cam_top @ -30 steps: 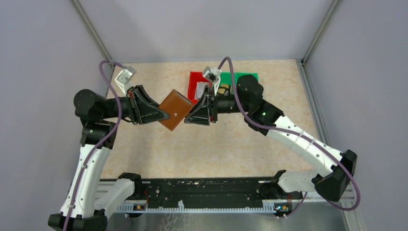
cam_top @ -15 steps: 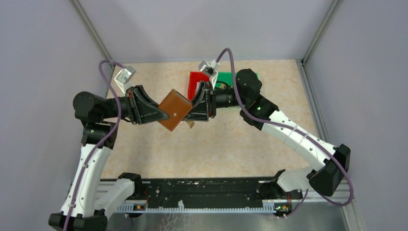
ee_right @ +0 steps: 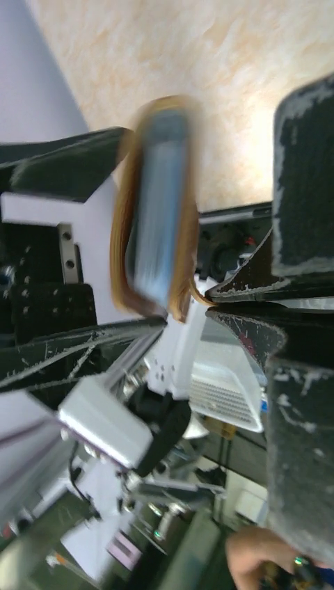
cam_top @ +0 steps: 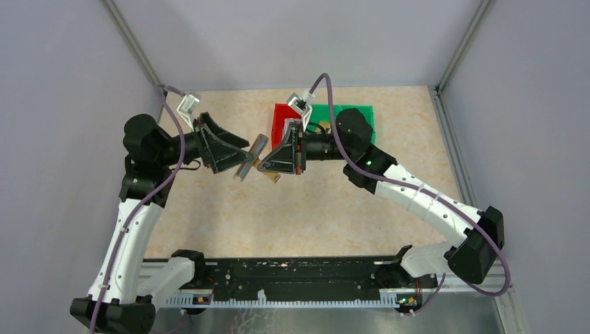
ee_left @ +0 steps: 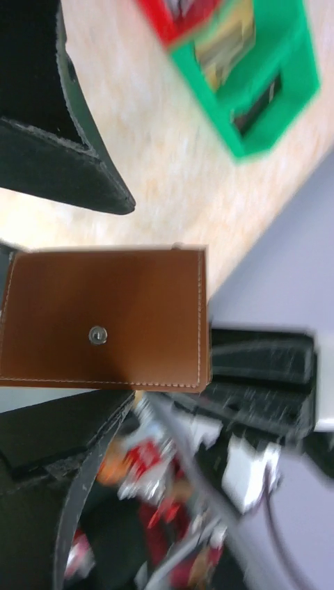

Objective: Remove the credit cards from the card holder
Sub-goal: Open the card holder.

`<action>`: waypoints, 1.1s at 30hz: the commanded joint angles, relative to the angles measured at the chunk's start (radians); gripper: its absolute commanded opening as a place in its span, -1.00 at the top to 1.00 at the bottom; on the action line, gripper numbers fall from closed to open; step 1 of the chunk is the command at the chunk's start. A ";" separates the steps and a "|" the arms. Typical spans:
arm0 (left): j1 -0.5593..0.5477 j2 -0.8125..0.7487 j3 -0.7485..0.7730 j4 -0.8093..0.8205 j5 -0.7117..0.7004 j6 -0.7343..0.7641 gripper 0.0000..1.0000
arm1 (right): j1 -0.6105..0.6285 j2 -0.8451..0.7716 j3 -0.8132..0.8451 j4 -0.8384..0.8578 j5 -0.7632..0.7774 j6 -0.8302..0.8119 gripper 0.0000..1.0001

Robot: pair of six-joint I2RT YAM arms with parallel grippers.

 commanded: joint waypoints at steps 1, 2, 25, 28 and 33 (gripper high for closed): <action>0.000 -0.012 0.036 -0.292 -0.353 0.482 -0.98 | 0.007 -0.033 0.053 -0.266 0.251 -0.076 1.00; 0.000 -0.024 0.019 -0.290 -0.386 0.540 -0.98 | 0.008 -0.035 0.063 -0.325 0.290 -0.090 1.00; 0.000 -0.097 0.026 -0.726 0.059 1.248 -0.62 | 0.016 -0.080 0.105 -0.411 -0.138 -0.320 1.00; 0.000 -0.106 0.027 -0.826 0.070 1.447 -0.66 | 0.016 -0.068 0.119 -0.429 -0.172 -0.329 1.00; 0.000 -0.128 0.008 -0.872 0.083 1.585 -0.76 | 0.056 -0.029 0.135 -0.449 -0.204 -0.344 1.00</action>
